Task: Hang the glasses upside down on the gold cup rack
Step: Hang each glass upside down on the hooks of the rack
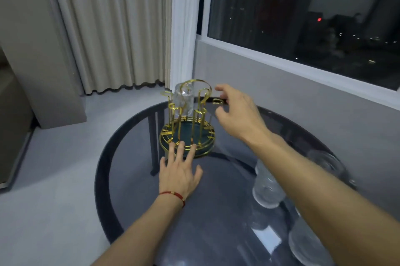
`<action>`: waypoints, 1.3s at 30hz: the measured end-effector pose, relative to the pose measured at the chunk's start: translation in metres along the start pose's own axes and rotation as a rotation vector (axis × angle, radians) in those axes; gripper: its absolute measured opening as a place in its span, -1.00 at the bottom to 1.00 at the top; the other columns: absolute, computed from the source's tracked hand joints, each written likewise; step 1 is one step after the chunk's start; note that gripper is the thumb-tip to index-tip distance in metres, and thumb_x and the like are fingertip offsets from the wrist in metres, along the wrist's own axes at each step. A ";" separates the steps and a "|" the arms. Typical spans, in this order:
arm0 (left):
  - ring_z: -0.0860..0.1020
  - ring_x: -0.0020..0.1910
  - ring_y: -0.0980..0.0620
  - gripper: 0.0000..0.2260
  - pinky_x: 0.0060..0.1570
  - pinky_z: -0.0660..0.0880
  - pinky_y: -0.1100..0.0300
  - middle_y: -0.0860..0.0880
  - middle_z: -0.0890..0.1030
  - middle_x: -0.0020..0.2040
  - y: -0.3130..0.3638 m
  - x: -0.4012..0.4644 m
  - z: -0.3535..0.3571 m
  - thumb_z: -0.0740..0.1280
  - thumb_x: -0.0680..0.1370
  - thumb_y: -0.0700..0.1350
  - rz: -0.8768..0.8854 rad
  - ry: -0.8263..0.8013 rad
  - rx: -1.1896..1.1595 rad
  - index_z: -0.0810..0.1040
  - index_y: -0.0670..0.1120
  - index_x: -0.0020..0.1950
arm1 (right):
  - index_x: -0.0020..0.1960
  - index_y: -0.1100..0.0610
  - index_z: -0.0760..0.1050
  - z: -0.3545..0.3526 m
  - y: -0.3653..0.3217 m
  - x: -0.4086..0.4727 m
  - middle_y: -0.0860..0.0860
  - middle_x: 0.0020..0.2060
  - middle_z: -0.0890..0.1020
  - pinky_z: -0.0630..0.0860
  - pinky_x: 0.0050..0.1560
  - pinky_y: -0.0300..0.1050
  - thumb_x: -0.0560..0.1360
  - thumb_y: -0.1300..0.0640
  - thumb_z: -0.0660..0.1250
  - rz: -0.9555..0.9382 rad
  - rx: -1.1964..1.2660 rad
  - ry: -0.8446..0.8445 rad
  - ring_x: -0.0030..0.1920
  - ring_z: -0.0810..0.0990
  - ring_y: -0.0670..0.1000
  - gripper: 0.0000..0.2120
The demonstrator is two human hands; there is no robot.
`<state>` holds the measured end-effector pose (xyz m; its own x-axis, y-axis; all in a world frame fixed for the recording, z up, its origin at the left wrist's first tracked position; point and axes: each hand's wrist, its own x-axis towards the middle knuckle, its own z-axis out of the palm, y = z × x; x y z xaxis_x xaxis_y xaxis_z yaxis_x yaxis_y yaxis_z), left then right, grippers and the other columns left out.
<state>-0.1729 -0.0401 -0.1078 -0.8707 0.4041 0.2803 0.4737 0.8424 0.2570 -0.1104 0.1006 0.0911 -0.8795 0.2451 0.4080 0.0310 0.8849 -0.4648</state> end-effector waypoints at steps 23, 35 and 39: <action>0.47 0.30 0.05 -0.25 0.16 0.37 0.42 0.00 0.51 0.34 0.164 -0.053 -0.022 0.60 0.38 0.01 0.102 -0.132 -0.878 0.31 -0.03 0.47 | 0.43 0.06 0.45 -0.029 0.095 -0.190 0.10 0.38 0.48 0.35 0.36 0.17 0.59 -0.12 0.21 0.375 -0.438 0.010 0.40 0.39 0.18 -0.52; 0.44 0.24 0.08 -0.30 0.18 0.41 0.19 0.03 0.43 0.29 0.119 -0.050 -0.064 0.63 0.31 0.07 -0.074 0.071 -0.947 0.41 0.03 0.37 | 0.17 0.13 0.65 -0.021 0.077 -0.173 0.00 0.12 0.68 0.55 0.18 0.01 0.54 0.13 0.35 0.039 -0.024 0.261 0.14 0.62 0.06 -0.77; 0.53 0.17 0.09 -0.35 0.16 0.52 0.12 0.05 0.52 0.21 0.094 -0.044 -0.084 0.63 0.29 0.11 -0.257 0.172 -1.184 0.43 0.06 0.28 | 0.58 0.04 0.33 0.008 0.044 -0.161 -0.02 0.53 0.44 0.40 0.49 0.07 0.66 -0.07 0.22 0.318 0.353 0.007 0.47 0.48 0.03 -0.48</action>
<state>-0.0787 -0.0083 -0.0184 -0.9704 0.1459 0.1926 0.1960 0.0095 0.9806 0.0283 0.0970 -0.0016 -0.8492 0.4857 0.2072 0.1336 0.5772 -0.8056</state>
